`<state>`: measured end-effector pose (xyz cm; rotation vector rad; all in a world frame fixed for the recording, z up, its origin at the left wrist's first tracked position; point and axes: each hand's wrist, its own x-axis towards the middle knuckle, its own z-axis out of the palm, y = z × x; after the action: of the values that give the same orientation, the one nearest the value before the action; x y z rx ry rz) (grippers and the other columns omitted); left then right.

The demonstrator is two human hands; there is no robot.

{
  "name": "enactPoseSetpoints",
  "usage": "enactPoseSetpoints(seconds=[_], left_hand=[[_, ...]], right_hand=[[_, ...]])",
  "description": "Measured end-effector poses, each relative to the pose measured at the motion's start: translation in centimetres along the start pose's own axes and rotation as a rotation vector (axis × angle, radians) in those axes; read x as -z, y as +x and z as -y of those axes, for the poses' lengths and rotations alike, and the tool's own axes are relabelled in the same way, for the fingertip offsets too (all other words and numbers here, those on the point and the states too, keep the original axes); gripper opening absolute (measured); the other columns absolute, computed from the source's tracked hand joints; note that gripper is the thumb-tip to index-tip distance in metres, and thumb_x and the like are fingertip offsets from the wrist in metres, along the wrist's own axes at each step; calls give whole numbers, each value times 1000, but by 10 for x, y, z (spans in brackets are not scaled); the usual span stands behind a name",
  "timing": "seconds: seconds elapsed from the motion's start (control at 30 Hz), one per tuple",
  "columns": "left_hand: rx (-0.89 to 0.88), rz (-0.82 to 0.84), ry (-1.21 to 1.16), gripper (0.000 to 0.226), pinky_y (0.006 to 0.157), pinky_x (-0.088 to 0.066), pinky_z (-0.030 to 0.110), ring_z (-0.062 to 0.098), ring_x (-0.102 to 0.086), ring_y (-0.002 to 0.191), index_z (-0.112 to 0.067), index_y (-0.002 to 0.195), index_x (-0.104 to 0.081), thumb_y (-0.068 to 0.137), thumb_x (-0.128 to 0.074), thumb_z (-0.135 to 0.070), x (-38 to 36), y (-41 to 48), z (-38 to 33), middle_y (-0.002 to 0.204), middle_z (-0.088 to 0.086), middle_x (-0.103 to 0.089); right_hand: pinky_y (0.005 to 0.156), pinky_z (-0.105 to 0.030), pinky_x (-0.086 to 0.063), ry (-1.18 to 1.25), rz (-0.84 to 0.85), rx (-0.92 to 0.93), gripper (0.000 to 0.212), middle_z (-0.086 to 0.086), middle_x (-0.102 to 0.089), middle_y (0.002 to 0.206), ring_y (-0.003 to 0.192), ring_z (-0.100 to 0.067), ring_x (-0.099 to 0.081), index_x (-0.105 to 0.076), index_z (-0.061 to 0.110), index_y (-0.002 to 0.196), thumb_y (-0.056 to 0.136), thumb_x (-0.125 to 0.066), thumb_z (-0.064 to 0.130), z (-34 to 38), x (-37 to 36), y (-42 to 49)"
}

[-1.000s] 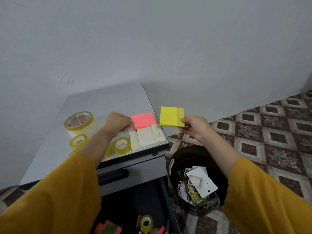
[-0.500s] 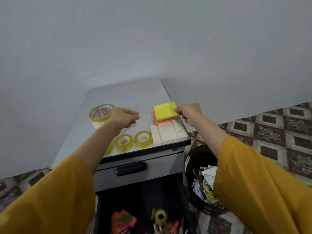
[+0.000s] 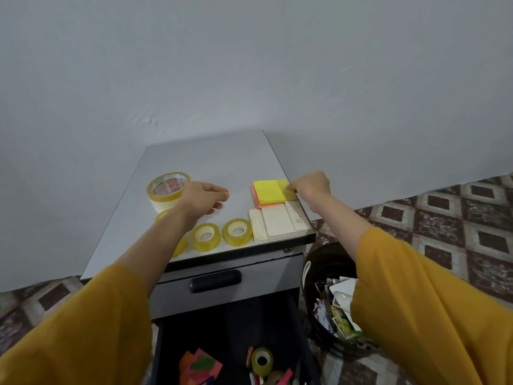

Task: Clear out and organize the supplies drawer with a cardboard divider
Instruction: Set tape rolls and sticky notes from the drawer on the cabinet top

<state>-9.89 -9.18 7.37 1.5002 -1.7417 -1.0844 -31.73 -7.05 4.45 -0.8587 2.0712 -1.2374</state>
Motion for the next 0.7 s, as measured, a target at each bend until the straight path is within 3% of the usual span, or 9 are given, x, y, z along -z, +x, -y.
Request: enactPoseSetpoints(seconds=[0.1,0.2,0.3,0.37,0.47,0.6,0.7], left_hand=[[-7,12,-2,20,64,-47,18,11,-57,75,-4,108,-66,90,-59,-12,0,-2,-1,90,3,-65],[-13,22,-2,21,63,-46,17,11,-57,74,-4,110,-65,92,-57,-12,-1,-6,0,93,4,-65],[-7,24,-10,22,64,-46,18,11,-56,73,-3,110,-65,92,-56,-12,-2,-8,2,94,6,-65],[-2,34,-6,21,64,-46,18,11,-56,73,-4,109,-65,93,-55,-13,0,-11,3,94,5,-65],[5,51,-20,19,64,-45,18,10,-56,72,-6,107,-65,93,-53,-12,4,-15,2,89,2,-64],[-4,59,-45,17,67,-46,19,11,-57,73,-7,104,-65,94,-53,-12,10,-25,0,86,0,-64],[-22,60,-74,14,70,-47,20,11,-58,76,-9,102,-65,93,-56,-16,16,-39,-2,87,0,-64]], right_hand=[[70,-26,-44,-125,-42,184,13,-10,-68,93,92,-26,-61,-72,7,91,79,-68,11,3,0,-6],[82,-25,-42,-363,51,470,24,-3,-67,111,106,-22,-58,-72,17,104,86,-57,12,6,-5,-17],[91,-33,-40,-635,204,636,33,-4,-58,126,117,-25,-49,-67,24,116,89,-52,12,5,-13,-25],[93,-37,-36,-831,240,690,35,-3,-54,128,119,-26,-45,-64,30,120,93,-48,14,7,-15,-28],[95,-40,-32,-935,246,700,39,-3,-51,130,120,-26,-43,-60,34,123,95,-42,14,11,-13,-33],[95,-39,-33,-930,215,684,42,-5,-52,131,121,-28,-44,-58,29,126,92,-43,10,13,-12,-43],[95,-37,-36,-774,142,681,38,-4,-56,130,120,-28,-45,-60,22,124,90,-48,11,11,-7,-53]])
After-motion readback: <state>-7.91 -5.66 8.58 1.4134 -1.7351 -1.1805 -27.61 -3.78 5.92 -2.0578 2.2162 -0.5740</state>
